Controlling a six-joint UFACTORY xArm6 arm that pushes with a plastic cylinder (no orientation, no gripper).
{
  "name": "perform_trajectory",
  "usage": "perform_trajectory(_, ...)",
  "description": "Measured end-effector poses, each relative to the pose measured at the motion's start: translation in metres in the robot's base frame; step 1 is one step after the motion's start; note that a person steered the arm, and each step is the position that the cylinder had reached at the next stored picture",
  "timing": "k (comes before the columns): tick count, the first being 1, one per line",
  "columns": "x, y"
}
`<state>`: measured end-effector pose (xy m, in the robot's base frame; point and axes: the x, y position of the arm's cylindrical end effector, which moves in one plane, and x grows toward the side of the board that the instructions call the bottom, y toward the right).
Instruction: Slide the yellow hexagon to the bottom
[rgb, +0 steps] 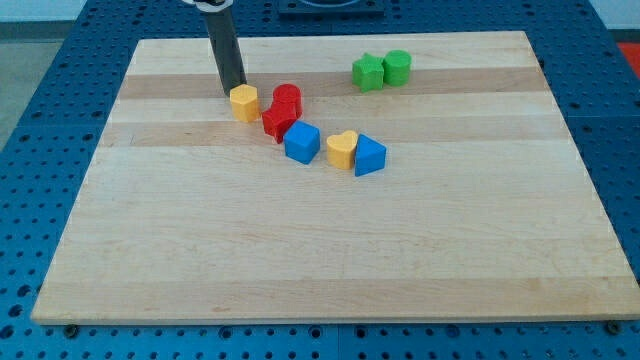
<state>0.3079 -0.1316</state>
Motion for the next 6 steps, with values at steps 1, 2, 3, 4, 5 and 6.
perform_trajectory(1,-0.006,0.012)
perform_trajectory(2,-0.008,0.017)
perform_trajectory(3,0.013,0.017)
perform_trajectory(4,0.047,0.017)
perform_trajectory(5,0.079,0.016)
perform_trajectory(6,0.118,0.016)
